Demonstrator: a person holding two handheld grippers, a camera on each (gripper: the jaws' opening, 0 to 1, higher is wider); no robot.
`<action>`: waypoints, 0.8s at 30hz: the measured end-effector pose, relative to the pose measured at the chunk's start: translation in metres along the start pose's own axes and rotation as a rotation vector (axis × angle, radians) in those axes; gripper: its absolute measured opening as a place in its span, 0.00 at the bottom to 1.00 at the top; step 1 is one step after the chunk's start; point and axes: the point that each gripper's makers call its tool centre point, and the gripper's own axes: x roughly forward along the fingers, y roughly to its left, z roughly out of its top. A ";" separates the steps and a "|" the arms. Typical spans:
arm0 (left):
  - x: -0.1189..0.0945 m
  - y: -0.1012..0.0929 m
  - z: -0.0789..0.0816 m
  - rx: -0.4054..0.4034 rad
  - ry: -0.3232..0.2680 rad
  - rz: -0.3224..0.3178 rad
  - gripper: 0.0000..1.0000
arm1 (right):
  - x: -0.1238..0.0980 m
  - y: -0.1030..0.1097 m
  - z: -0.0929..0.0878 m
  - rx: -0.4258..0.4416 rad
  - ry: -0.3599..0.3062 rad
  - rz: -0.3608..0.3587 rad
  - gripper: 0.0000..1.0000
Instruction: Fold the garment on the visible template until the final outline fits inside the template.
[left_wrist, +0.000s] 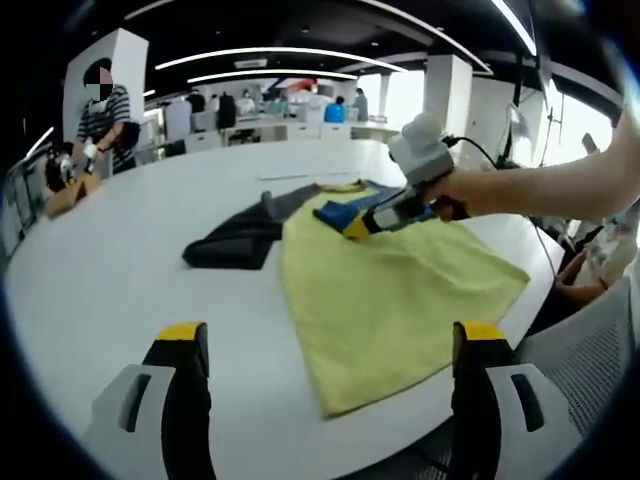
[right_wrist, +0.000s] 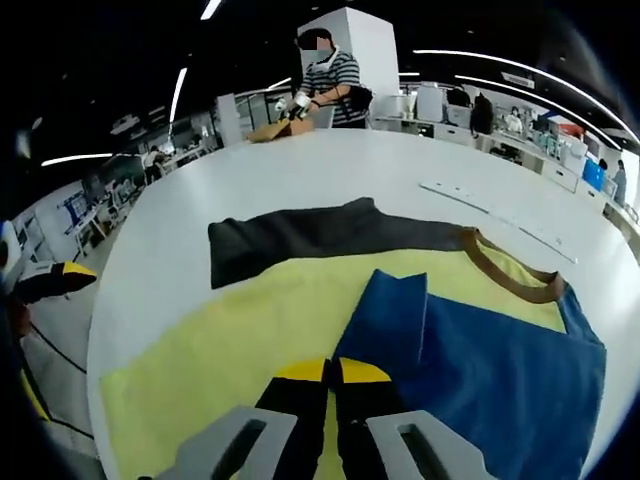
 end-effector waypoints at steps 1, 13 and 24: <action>0.000 0.000 0.000 0.002 0.000 -0.001 0.98 | -0.002 -0.001 0.000 0.007 -0.001 0.000 0.00; 0.001 -0.002 0.003 0.016 -0.001 -0.004 0.98 | -0.023 -0.022 0.012 -0.010 -0.050 -0.043 0.14; -0.001 0.001 -0.001 0.017 0.011 0.005 0.98 | -0.013 -0.042 0.000 0.055 -0.027 -0.061 0.19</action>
